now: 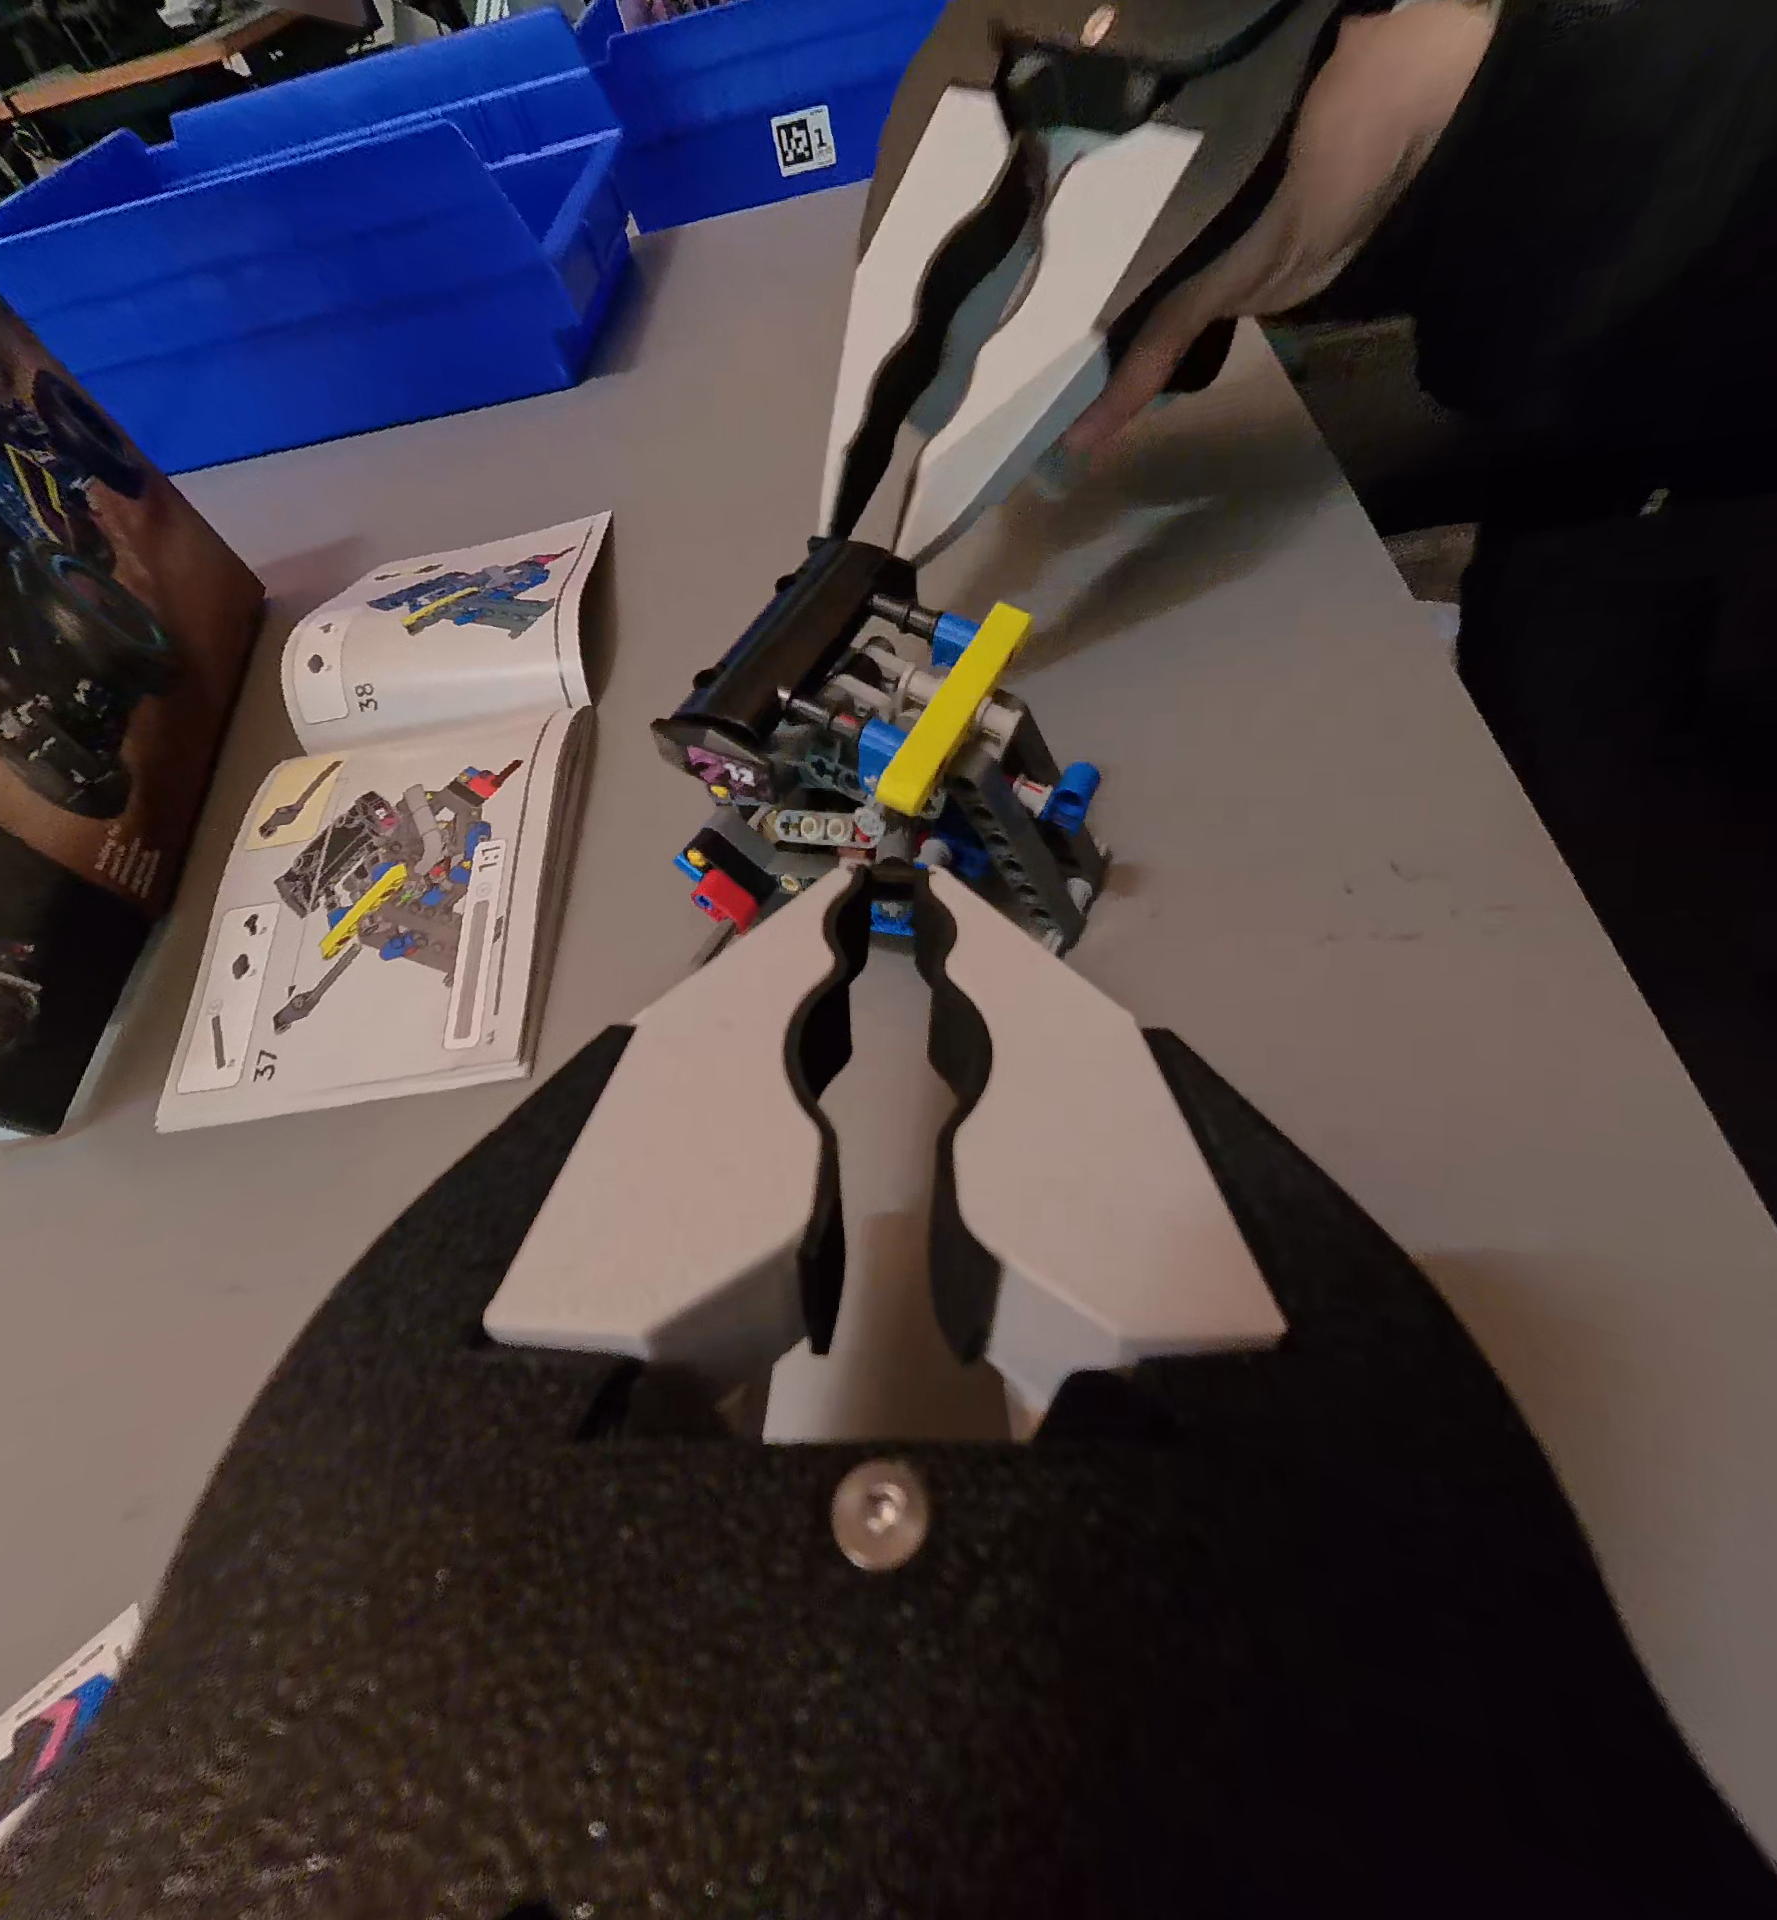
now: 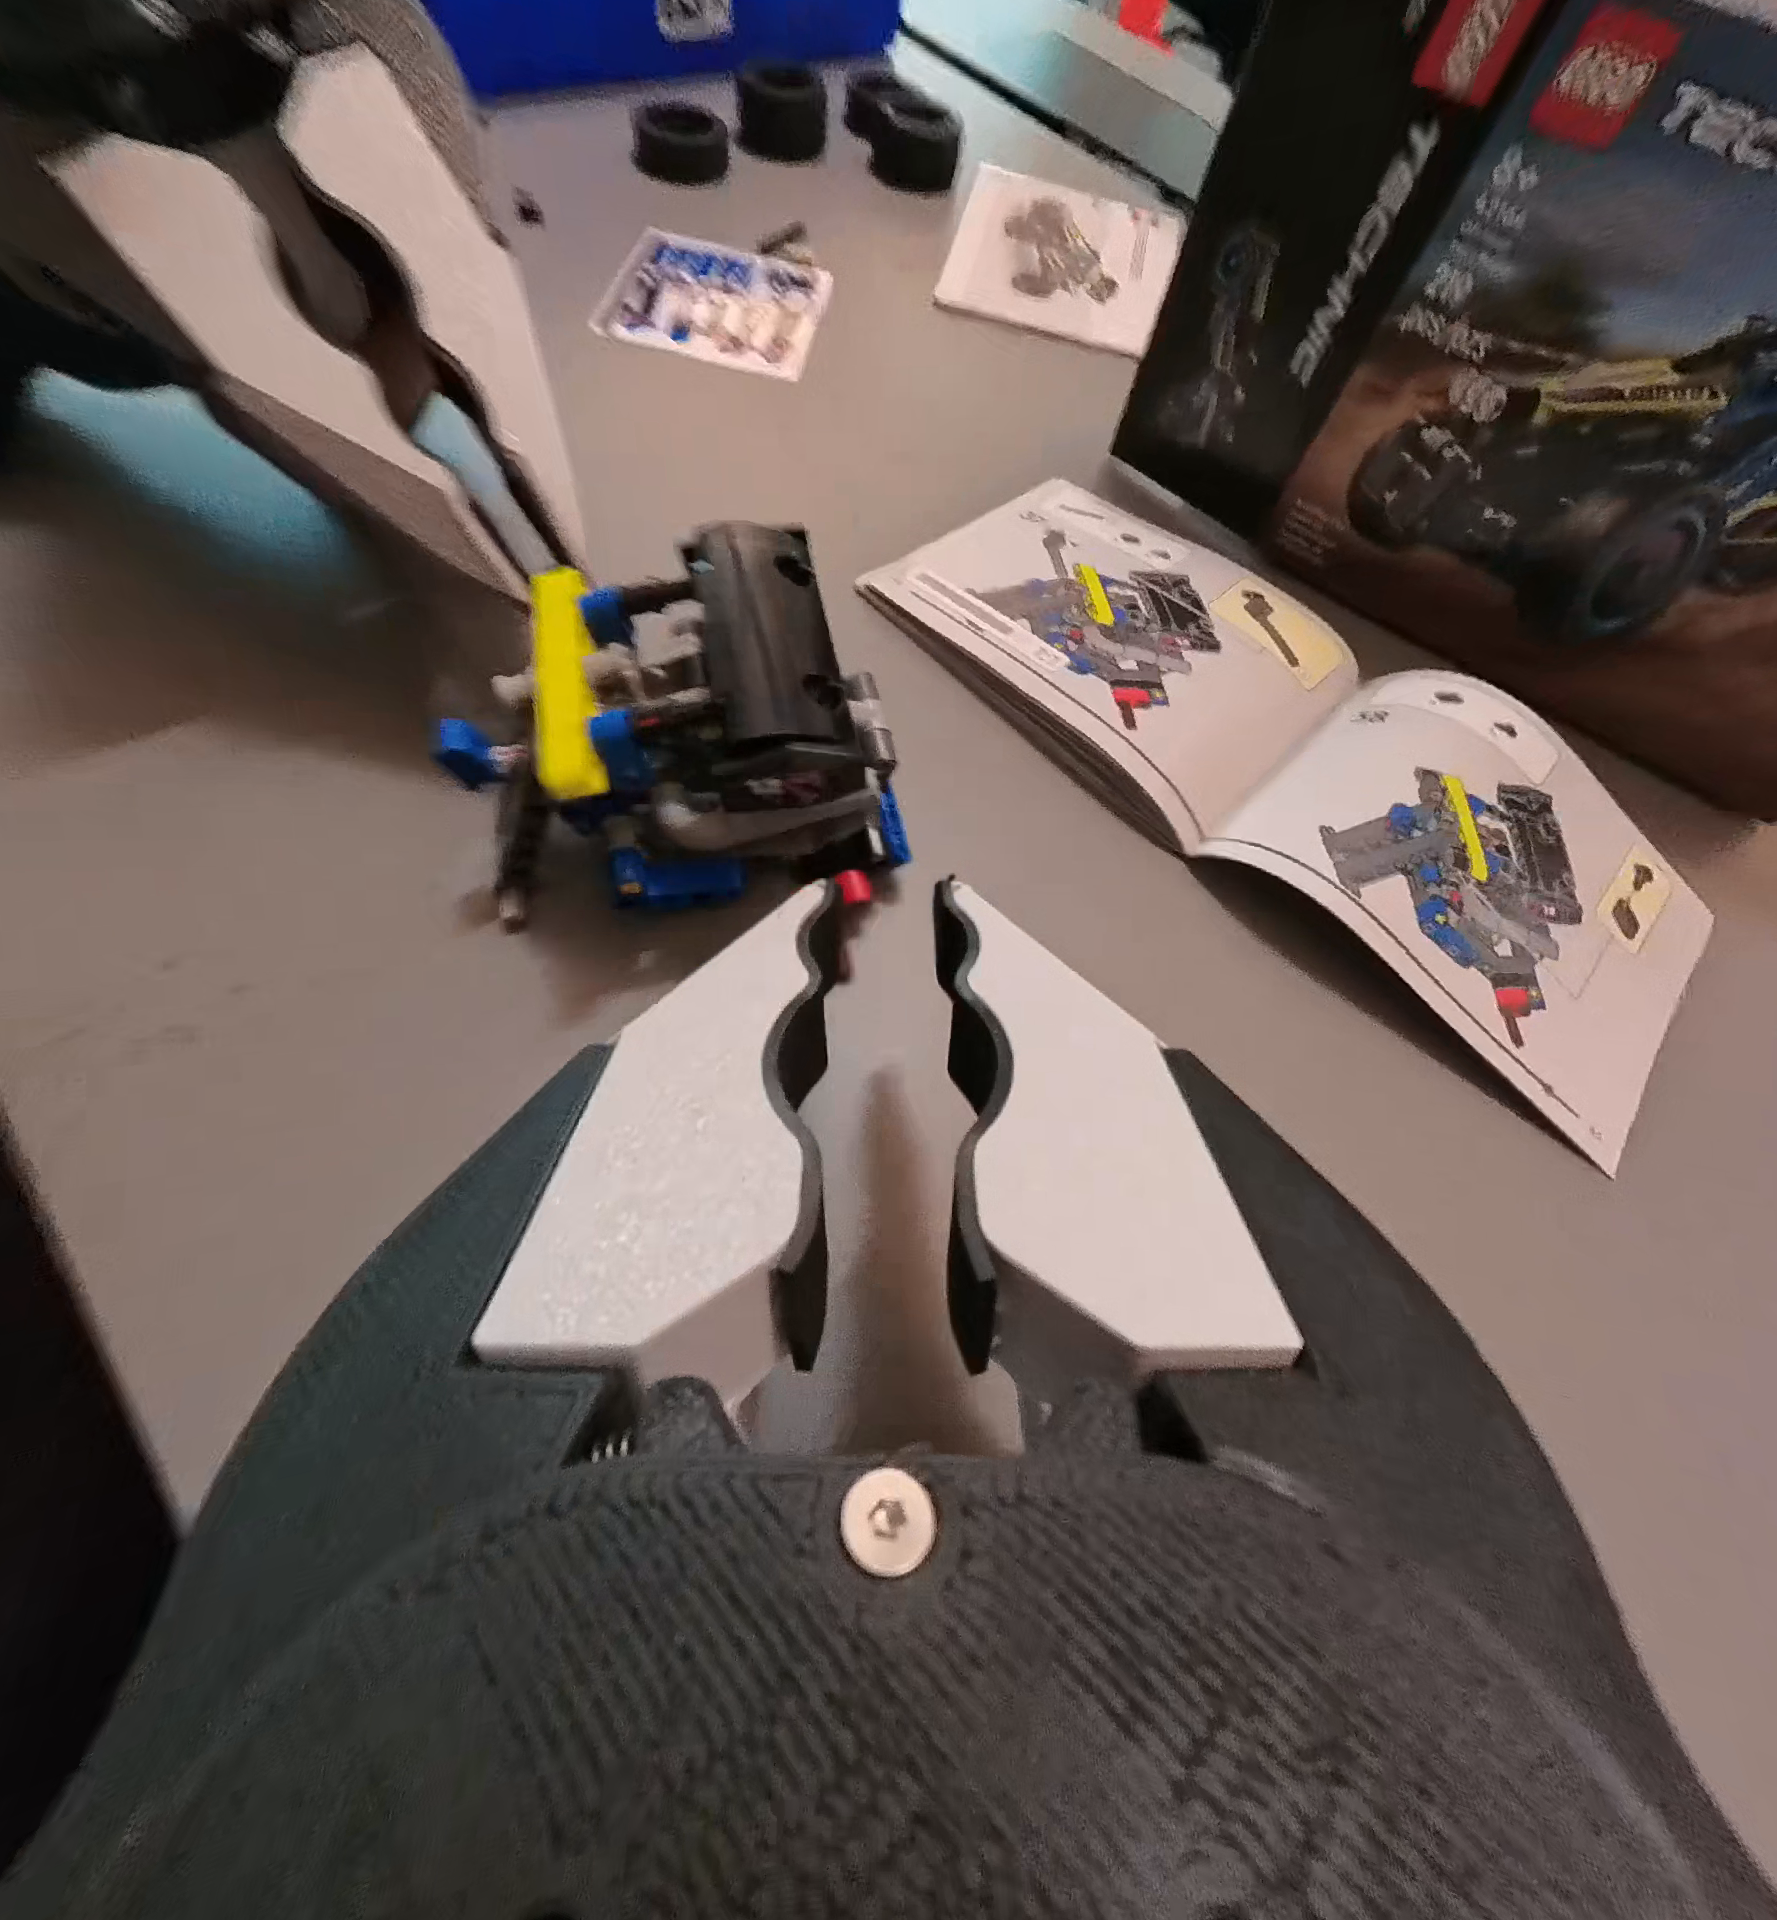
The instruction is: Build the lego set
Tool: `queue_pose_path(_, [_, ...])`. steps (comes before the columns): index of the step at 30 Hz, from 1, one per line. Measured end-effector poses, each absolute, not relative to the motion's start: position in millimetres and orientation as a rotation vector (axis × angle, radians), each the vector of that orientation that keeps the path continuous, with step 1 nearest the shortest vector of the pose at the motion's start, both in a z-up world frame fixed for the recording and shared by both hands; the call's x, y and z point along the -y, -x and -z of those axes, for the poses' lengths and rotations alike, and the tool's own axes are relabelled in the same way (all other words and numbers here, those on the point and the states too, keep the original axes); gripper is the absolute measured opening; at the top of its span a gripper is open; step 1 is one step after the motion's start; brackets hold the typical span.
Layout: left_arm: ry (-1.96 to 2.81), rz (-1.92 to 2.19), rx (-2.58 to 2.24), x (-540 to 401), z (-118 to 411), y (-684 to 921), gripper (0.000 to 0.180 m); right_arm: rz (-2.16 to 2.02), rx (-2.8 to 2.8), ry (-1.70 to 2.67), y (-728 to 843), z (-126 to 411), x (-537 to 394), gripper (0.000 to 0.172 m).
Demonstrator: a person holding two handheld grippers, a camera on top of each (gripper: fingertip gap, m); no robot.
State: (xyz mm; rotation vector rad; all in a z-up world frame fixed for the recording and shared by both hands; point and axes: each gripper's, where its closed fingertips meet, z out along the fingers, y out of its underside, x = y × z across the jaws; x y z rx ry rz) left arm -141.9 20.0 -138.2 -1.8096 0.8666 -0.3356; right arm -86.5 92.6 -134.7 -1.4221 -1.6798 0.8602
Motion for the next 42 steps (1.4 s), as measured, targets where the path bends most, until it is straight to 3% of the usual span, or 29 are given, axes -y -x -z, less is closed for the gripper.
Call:
queue_pose_path(4, [1.809, 0.326, -0.878, -18.5, 138.6, 143.1, 0.004, -0.995, 1.713, 1.324, 76.4, 115.7, -58.6, 0.017])
queue_pose_path(12, [1.795, 0.351, -0.933, -4.5, 133.2, 146.2, 0.004, -0.849, 1.672, 1.208, 95.3, 123.3, -34.3, 0.024])
queue_pose_path(17, [1.763, 0.347, -0.937, -1.5, 126.7, 141.5, 0.004, -0.775, 1.671, 1.130, 103.9, 121.6, -40.7, 0.007])
queue_pose_path(20, [1.745, 0.369, -0.937, -0.8, 125.0, 135.9, 0.004, -0.723, 1.686, 1.109, 102.6, 122.0, -48.4, 0.007])
queue_pose_path(31, [1.703, 0.331, -0.928, -4.8, 118.7, 137.6, 0.004, -0.900, 1.665, 1.364, 82.9, 140.7, -51.3, 0.018])
queue_pose_path(42, [1.684, 0.325, -0.939, -9.6, 123.2, 132.4, 0.004, -1.044, 1.635, 1.439, 95.2, 137.2, -43.1, 0.009])
